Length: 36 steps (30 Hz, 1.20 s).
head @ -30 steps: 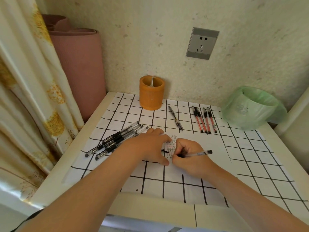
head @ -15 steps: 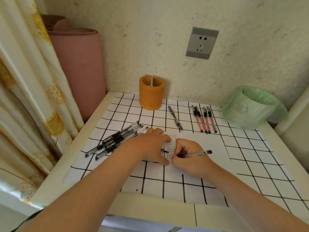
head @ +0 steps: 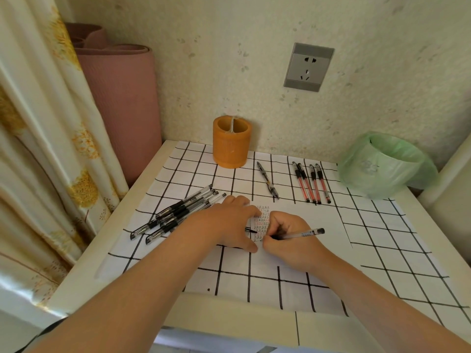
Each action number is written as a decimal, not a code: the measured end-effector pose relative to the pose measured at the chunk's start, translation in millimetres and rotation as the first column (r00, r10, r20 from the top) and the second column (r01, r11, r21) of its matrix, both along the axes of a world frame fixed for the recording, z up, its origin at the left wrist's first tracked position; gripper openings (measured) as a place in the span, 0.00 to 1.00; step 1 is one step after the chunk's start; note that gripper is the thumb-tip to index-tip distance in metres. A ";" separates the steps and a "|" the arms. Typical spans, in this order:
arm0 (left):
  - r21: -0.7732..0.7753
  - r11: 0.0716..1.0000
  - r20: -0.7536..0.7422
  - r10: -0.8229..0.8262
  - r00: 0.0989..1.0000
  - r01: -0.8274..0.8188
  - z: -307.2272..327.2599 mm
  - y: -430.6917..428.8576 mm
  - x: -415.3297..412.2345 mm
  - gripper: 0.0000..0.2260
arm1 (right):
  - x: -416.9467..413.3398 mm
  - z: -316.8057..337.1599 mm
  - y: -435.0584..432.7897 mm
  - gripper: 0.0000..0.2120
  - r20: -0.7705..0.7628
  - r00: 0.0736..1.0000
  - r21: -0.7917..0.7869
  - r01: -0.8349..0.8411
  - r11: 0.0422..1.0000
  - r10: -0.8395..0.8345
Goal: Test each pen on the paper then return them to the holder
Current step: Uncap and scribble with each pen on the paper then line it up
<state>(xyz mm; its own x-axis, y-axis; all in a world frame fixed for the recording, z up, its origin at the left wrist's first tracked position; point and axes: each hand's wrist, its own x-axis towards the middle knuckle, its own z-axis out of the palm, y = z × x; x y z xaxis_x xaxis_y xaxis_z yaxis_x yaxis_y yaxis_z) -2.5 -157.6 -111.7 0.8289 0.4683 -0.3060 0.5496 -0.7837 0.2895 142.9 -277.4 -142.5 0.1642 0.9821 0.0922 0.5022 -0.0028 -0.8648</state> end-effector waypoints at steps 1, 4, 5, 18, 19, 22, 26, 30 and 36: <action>0.000 1.000 -0.002 0.000 1.000 0.000 0.1 -0.2 -0.1 0.39 | -0.1 0.0 0.1 0.12 -0.004 1.000 -0.002 -0.003 1.000 0.003; 0.004 1.000 -0.006 -0.005 1.000 0.005 0.1 -0.1 -0.5 0.39 | 1.9 1.6 0.8 0.10 -0.051 0.999 -0.013 0.004 1.000 -0.004; 0.006 1.000 -0.004 -0.010 1.000 0.010 0.4 0.5 -1.3 0.39 | 3.3 2.3 1.3 0.09 -0.103 0.994 -0.007 0.032 0.999 -0.032; 0.015 0.999 0.172 0.038 0.984 -0.041 5.6 15.8 -16.8 0.07 | 15.0 23.1 1.5 0.21 -0.489 0.850 -0.020 0.213 0.977 -0.195; 0.010 0.999 0.181 0.049 0.982 -0.052 6.5 15.8 -16.3 0.06 | 14.8 27.6 1.6 0.20 -0.542 0.814 -0.044 0.222 0.974 -0.210; -0.045 0.993 0.222 0.118 0.968 -0.110 9.0 16.6 -14.4 0.06 | 17.5 36.7 0.2 0.19 -0.559 0.800 -0.054 0.228 0.972 -0.219; -0.108 0.986 0.250 0.153 0.956 -0.130 10.7 17.6 -10.9 0.08 | 23.6 36.7 0.4 0.13 -0.206 0.945 -0.032 0.254 0.967 -0.256; -0.098 0.986 0.266 0.154 0.952 -0.132 11.6 17.1 -8.9 0.08 | 25.2 29.6 -0.8 0.14 0.190 0.957 -0.023 0.228 0.973 -0.220; -0.078 0.990 0.264 0.137 0.955 -0.120 12.9 17.2 -10.3 0.08 | 21.9 27.6 -1.1 0.10 0.351 0.915 0.013 0.210 0.978 -0.201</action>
<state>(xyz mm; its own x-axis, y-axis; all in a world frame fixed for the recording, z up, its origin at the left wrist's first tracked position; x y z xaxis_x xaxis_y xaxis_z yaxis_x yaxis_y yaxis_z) -12.7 -140.4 -98.8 0.8183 0.5638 -0.1117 0.5402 -0.6881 0.4845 164.9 -278.5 -114.8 0.3248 0.9328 0.1565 0.7574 -0.1574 -0.6337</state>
